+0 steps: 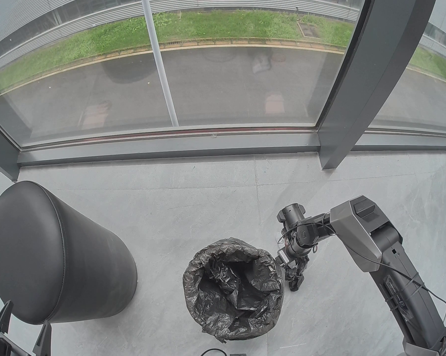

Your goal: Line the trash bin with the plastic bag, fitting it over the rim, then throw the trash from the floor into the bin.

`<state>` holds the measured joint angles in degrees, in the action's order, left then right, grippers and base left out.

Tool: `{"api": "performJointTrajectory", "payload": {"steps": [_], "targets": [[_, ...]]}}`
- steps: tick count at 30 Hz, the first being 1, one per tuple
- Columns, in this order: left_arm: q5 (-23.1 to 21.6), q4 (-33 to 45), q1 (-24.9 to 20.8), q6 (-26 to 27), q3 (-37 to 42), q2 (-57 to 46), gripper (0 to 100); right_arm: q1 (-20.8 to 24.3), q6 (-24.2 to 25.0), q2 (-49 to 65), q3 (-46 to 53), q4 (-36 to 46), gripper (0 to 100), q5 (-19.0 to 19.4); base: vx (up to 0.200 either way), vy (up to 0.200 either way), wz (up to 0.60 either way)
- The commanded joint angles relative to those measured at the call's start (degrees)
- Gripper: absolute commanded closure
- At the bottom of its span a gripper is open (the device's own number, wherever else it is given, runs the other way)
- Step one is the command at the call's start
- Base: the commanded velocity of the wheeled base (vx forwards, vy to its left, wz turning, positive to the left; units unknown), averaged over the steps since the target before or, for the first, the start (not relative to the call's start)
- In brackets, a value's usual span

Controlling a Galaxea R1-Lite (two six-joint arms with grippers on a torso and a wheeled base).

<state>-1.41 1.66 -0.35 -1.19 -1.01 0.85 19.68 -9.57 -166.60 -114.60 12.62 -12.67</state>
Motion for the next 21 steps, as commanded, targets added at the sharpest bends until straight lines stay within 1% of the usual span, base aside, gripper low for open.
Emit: {"api": "performJointTrajectory", "payload": {"steps": [1,2,4,7,8,12,15,21], "targets": [[0.01,0.01,0.00,-0.04,0.31,-0.77,0,-0.43,0.69,-2.59,0.01,-0.14,0,-0.25,0.000,0.000,0.00],[0.01,0.01,0.00,-0.04,0.31,-0.77,0,-0.43,0.69,-2.59,0.01,-0.14,0,-0.25,0.000,0.000,0.00],[0.01,0.01,0.00,-0.04,0.31,-0.77,0,-0.52,3.86,-3.91,0.01,-0.14,0,-0.43,0.000,0.000,0.00],[0.01,0.01,0.00,-0.04,0.31,-0.77,0,-0.60,5.79,-5.93,0.01,0.21,0,-0.69,0.000,0.000,0.00],[0.01,0.01,0.00,-0.04,0.31,-0.77,0,-0.69,5.97,-6.37,0.01,0.30,100,-0.87,0.000,0.000,0.00],[0.01,0.01,0.00,-0.04,0.31,-0.77,0,-0.95,6.23,-6.81,0.01,1.27,100,-1.57,0.000,0.000,0.00],[0.01,0.01,0.00,-0.04,0.31,-0.77,0,-0.95,7.46,-6.90,0.01,3.82,100,-1.57,0.000,0.000,0.00],[0.01,0.01,0.00,-0.04,0.31,-0.77,0,-0.95,8.08,-6.90,0.01,7.42,100,-1.57,0.000,0.000,0.00]]}}
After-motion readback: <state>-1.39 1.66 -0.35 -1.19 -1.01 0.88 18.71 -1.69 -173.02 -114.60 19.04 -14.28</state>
